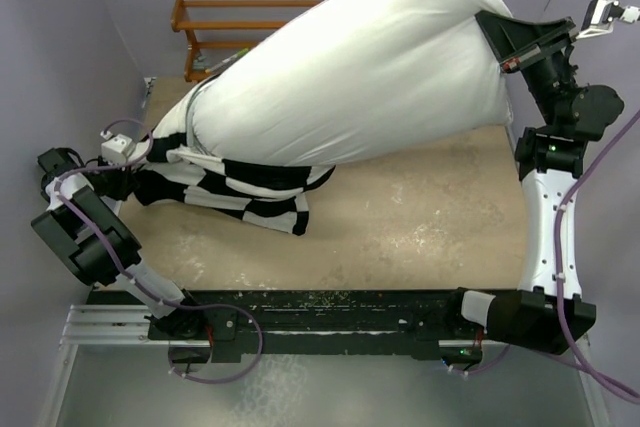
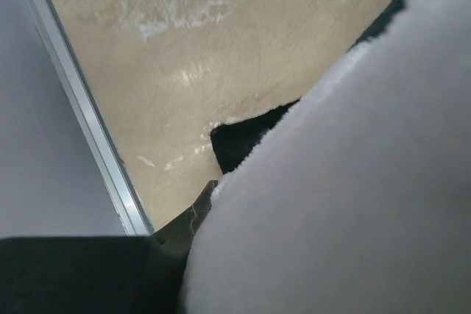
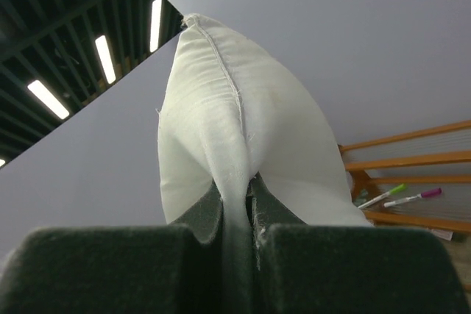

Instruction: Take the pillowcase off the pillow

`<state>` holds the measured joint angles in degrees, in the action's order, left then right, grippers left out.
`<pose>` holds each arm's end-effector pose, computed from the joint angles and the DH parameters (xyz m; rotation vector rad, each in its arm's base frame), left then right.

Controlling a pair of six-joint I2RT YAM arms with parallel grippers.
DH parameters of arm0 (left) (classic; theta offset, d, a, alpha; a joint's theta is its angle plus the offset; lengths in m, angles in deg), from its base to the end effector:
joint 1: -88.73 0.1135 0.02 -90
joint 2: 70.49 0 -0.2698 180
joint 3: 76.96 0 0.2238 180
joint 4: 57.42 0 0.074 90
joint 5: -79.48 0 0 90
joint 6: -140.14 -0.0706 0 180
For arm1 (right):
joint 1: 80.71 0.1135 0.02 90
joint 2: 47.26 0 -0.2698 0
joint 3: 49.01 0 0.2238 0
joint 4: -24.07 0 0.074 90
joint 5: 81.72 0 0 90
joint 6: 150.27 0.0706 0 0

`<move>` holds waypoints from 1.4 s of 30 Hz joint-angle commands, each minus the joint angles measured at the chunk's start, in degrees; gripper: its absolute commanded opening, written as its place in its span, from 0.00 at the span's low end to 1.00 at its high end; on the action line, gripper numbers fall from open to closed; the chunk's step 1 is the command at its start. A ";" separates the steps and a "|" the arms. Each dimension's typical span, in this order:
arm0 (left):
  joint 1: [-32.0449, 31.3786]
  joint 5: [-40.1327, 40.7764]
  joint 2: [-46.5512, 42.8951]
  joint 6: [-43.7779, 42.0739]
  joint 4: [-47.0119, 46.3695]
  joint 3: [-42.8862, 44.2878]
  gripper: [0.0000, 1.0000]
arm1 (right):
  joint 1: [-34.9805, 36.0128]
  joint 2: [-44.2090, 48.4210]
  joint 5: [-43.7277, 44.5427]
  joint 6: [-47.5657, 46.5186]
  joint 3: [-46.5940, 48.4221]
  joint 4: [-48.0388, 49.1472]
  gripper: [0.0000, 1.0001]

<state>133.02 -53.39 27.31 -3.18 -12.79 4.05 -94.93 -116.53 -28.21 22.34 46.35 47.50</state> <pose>0.2705 0.1968 0.2057 0.4038 2.2384 -0.1514 0.2143 -0.0110 0.5637 0.1142 0.9843 1.3274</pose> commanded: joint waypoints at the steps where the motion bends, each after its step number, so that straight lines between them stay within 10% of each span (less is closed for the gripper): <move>1: 9.97 22.99 4.11 -3.37 -15.74 -1.68 0.00 | -7.49 0.13 35.32 10.96 9.14 18.53 0.00; 19: 5.50 18.06 -0.70 -0.33 -8.47 0.13 0.00 | -9.94 0.06 31.44 6.12 13.58 15.11 0.00; 35: -41.72 14.61 -7.77 22.68 14.79 29.71 0.00 | -8.90 8.71 25.59 -6.70 4.22 2.76 0.00; 37: -46.85 14.51 -7.29 21.72 16.02 29.91 0.17 | -8.96 10.94 25.91 -4.88 -2.71 4.73 0.00; 42: -52.80 15.72 -6.68 18.80 21.01 30.19 0.99 | -6.25 15.98 24.90 -9.07 -14.70 4.07 0.00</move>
<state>81.48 -37.44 20.71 15.71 2.49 32.57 -103.61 -104.53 -6.22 14.01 35.79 41.84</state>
